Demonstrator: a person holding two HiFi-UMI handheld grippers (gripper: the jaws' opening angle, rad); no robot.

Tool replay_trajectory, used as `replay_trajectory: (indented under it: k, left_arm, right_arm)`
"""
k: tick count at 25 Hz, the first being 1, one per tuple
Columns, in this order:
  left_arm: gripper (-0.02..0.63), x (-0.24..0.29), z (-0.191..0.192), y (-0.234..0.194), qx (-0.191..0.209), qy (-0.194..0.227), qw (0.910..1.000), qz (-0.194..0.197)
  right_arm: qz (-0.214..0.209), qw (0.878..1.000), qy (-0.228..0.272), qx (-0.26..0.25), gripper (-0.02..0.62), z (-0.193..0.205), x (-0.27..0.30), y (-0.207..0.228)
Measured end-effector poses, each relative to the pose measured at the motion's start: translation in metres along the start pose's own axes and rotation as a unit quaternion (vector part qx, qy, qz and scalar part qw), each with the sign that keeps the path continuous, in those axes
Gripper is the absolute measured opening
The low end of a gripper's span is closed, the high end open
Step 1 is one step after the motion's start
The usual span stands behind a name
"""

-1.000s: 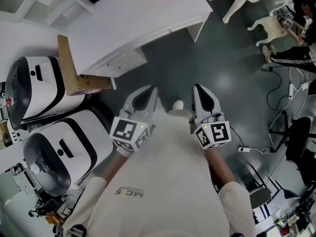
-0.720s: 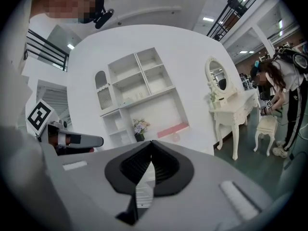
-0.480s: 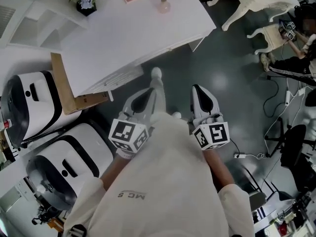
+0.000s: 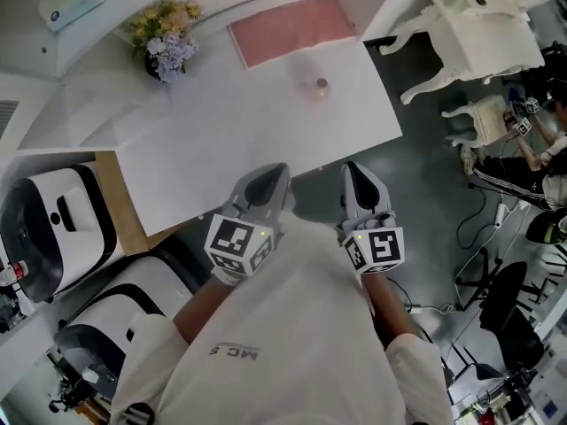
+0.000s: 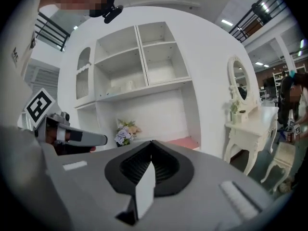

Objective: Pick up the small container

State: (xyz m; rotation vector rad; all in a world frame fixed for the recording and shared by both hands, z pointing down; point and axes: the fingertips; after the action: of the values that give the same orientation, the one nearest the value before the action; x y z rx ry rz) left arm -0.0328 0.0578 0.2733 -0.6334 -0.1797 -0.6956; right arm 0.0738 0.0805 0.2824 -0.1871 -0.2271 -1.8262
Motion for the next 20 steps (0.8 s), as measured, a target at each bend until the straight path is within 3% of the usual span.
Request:
replay_trajectory:
  k: [7,20]
  left_arm:
    - [0.0,0.055,-0.037,-0.042,-0.01,-0.004,0.9999,-0.002]
    - [0.0,0.113,-0.022,-0.073,-0.017,-0.024,0.9986,-0.044]
  right_arm:
    - [0.001,0.999,-0.016,-0.028,0.013,-0.005,0.078,0.034]
    - [-0.049,0.996,-0.027,-0.067,0.08,0.035,0.145,0.066]
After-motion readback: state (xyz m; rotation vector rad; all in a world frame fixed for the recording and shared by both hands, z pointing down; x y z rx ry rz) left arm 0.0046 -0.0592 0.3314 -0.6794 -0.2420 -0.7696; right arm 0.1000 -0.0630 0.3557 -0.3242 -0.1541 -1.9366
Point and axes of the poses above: the fingertips, and each gripper's own axes: x forward along the fingers, y to its right, z out of its underside, and after that the axes turned 10 degrees about -x, right-handed
